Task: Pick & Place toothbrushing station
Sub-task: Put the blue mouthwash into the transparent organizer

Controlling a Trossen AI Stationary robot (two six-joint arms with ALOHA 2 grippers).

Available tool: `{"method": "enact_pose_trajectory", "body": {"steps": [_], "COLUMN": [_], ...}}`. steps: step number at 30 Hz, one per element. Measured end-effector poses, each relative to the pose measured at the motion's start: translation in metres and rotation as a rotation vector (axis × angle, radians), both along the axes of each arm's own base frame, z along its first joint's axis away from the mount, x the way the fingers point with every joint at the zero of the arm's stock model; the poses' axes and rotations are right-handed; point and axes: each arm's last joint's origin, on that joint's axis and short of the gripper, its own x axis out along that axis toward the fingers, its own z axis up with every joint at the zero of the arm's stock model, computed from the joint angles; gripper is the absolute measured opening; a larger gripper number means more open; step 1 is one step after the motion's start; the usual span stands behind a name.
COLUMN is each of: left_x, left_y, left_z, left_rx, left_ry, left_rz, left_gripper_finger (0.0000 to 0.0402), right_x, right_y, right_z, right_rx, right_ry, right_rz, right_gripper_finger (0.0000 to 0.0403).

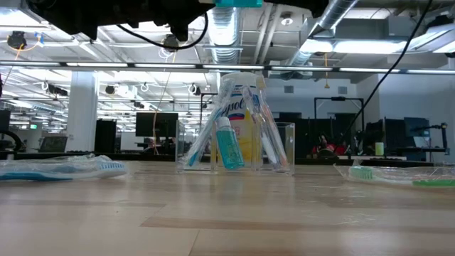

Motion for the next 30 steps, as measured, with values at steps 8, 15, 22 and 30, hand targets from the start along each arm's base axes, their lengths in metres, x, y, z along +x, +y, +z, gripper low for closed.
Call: {"method": "enact_pose_trajectory", "body": {"steps": [8,15,22,30], "left_x": [0.0,0.005,0.014,0.018], "left_y": [0.001,0.014,0.031,0.046], "left_z": [-0.008,-0.014,-0.009,0.003], "left_rx": [-0.011,-0.072,-0.123,-0.174], "left_ry": [0.083,0.227,0.427,0.554], "left_rz": [-0.006,0.055,0.15,0.221], "left_gripper_finger": [0.0092,0.0092,0.0092,0.0092], "right_x": [-0.008,-0.02,-0.021,-0.021], "right_y": [-0.005,-0.01,-0.01,-0.01], "right_z": [-0.005,-0.003,-0.005,-0.005], "right_rx": [0.019,0.102,0.109,0.109], "right_ry": [0.088,0.134,0.156,0.159], "right_rz": [-0.046,-0.077,-0.078,-0.078], "right_gripper_finger": [0.0165,0.0171,0.0159,0.0148]}}
